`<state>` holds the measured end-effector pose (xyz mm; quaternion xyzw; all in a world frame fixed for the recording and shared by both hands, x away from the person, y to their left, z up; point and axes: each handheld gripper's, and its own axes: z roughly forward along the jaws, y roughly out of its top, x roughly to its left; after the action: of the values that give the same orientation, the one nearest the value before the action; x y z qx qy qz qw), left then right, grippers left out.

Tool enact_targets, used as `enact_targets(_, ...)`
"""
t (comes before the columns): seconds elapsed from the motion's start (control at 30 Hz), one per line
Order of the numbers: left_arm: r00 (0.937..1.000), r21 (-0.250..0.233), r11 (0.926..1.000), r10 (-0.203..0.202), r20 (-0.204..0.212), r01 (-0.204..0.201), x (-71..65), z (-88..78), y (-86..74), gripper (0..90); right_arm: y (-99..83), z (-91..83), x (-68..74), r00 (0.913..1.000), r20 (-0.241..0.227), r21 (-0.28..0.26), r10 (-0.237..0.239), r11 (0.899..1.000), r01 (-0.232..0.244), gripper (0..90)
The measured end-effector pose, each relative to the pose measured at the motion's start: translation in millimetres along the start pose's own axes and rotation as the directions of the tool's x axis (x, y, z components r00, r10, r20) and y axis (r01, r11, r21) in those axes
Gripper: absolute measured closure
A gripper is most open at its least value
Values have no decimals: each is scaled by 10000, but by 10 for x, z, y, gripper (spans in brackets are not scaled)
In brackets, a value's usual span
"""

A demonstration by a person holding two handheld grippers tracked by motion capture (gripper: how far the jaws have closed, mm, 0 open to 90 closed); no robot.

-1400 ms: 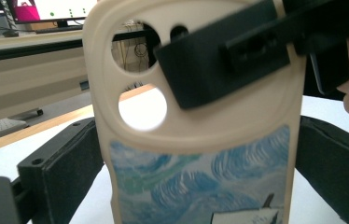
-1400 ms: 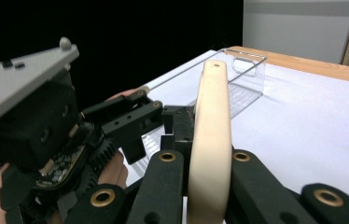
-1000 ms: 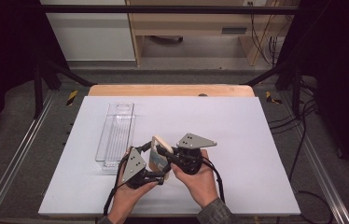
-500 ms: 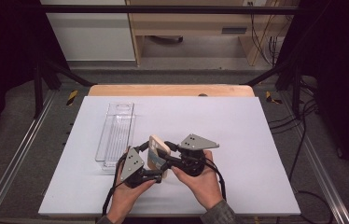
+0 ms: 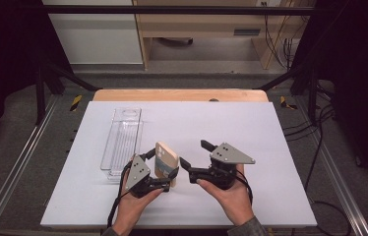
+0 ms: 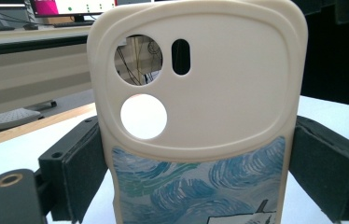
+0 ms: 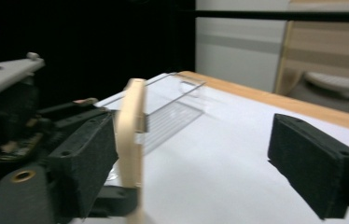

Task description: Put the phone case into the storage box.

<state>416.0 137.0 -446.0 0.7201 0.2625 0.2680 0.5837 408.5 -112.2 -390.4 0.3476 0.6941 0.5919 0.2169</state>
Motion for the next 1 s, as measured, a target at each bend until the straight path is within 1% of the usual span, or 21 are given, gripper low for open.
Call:
enact_targets(0.13, 10000, -38, 10000, -60, -35, 60, 14, -3, 33, 100, -93, -74, -169, 9986, 466, -74, -240, 9997, 244, 78)
enact_targets(0.23, 9999, -96, 9999, -110, -124, 109, 31, -22, 70, 100, -189, -127, -290, 9957, 821, -54, -422, 9991, 428, 68)
enact_targets(0.3, 9996, -137, 9997, -220, -182, 217, 44, -34, 98, 100, -276, -168, -370, 9916, 1140, 27, -610, 9981, 611, 67)
enact_targets(0.33, 9996, -147, 9997, -192, -201, 190, 46, -38, 112, 100, -333, -203, -414, 9877, 1405, 71, -680, 9977, 677, 69)
enact_targets(0.4, 9996, -158, 9999, -57, -285, 53, 48, -36, 152, 99, -435, -266, -484, 9835, 1693, 67, -640, 9979, 638, 84)
enact_targets(0.43, 9995, -168, 9999, -35, -323, 29, 54, -32, 182, 99, -475, -288, -512, 9827, 1753, 55, -597, 9982, 597, 84)
enact_targets(0.5, 9992, -311, 9994, -167, -369, 156, 66, -27, 237, 99, -575, -331, -587, 9800, 1943, -1, -433, 9990, 441, 84)
enact_targets(0.57, 9985, -373, 9991, -205, -506, 186, 77, -17, 291, 99, -663, -360, -656, 9731, 2262, 82, -428, 9991, 421, 84)
enact_targets(0.6, 9982, -356, 9992, -199, -564, 179, 84, -15, 312, 99, -695, -369, -685, 9711, 2360, 53, -346, 9994, 344, 83)
enact_targets(0.67, 9962, -458, 9979, -485, -722, 452, 114, -11, 375, 100, -752, -393, -735, 9704, 2414, -129, -77, 9999, 112, 77)
enact_targets(0.73, 9943, -523, 9975, -518, -937, 470, 145, -23, 437, 99, -788, -420, -765, 9681, 2502, -325, 88, 9995, -7, 75)
enact_targets(0.77, 9926, -542, 9976, -485, -1112, 426, 173, -38, 485, 99, -795, -427, -772, 9684, 2491, -377, 95, 9993, -1, 71)
enact_targets(0.87, 9879, -550, 9974, -541, -1451, 465, 232, -76, 590, 99, -821, -436, -767, 9697, 2444, -447, 81, 9990, 30, 66)
enact_targets(0.9, 9864, -536, 9980, -409, -1595, 327, 260, -99, 633, 99, -832, -435, -760, 9699, 2434, -412, 56, 9991, 46, 65)
enact_targets(0.93, 9850, -534, 9982, -376, -1682, 290, 277, -109, 654, 99, -849, -426, -752, 9707, 2404, -379, -18, 9992, 113, 66)
enact_targets(1.0, 9818, -601, 9974, -502, -1834, 398, 330, -132, 702, 99, -862, -405, -735, 9728, 2312, -264, -159, 9994, 226, 64)
